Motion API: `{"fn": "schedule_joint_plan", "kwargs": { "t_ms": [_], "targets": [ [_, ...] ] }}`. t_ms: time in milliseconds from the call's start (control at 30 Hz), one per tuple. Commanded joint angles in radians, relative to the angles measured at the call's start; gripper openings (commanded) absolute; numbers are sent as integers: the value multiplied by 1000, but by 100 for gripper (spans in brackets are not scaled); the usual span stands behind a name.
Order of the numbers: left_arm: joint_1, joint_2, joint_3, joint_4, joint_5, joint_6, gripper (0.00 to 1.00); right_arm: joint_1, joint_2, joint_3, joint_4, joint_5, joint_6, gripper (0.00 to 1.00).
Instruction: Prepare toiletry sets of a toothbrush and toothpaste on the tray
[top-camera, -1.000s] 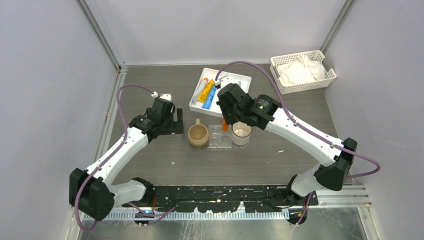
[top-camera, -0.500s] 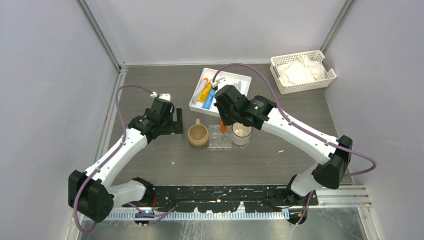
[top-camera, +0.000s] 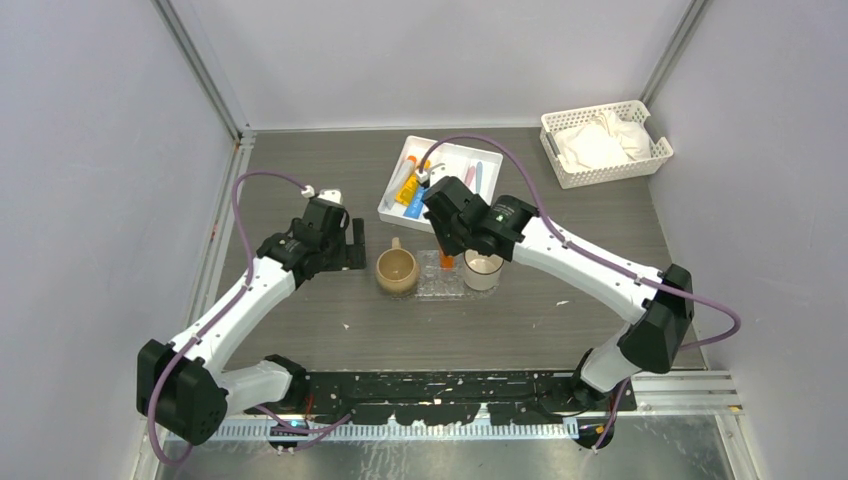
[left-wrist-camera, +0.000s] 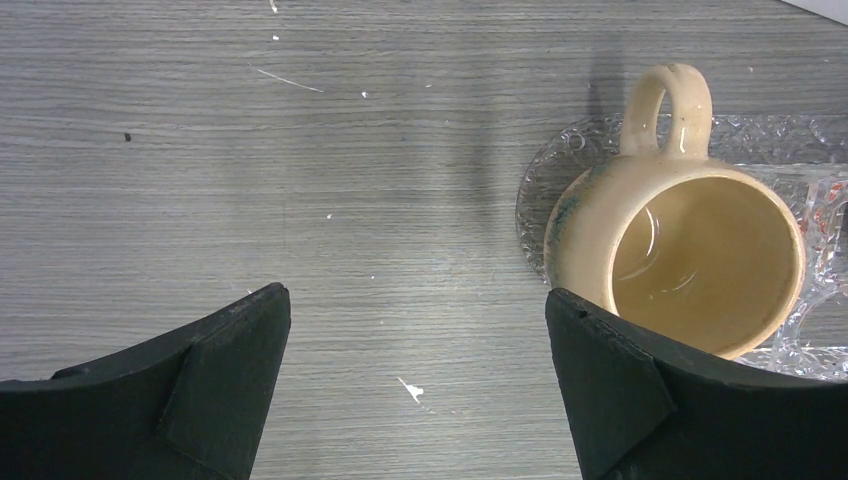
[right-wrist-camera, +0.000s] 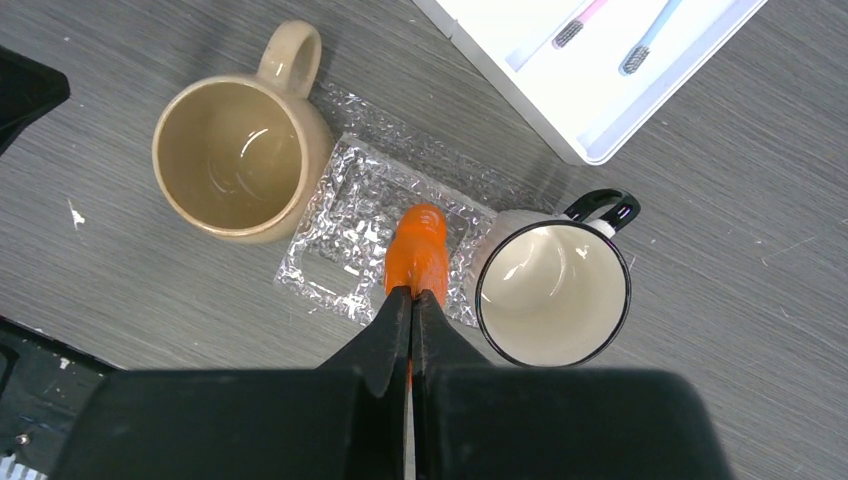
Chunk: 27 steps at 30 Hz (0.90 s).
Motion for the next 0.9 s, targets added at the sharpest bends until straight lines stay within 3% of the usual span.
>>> {"fn": "schedule_joint_plan", "kwargs": {
  "t_ms": [0, 867],
  "targets": [
    [7, -25, -2, 9, -13, -9, 100, -8, 13, -8, 68, 15, 3, 1],
    [7, -27, -2, 7, -18, -9, 100, -111, 77, -50, 133, -42, 0, 1]
  ]
}}
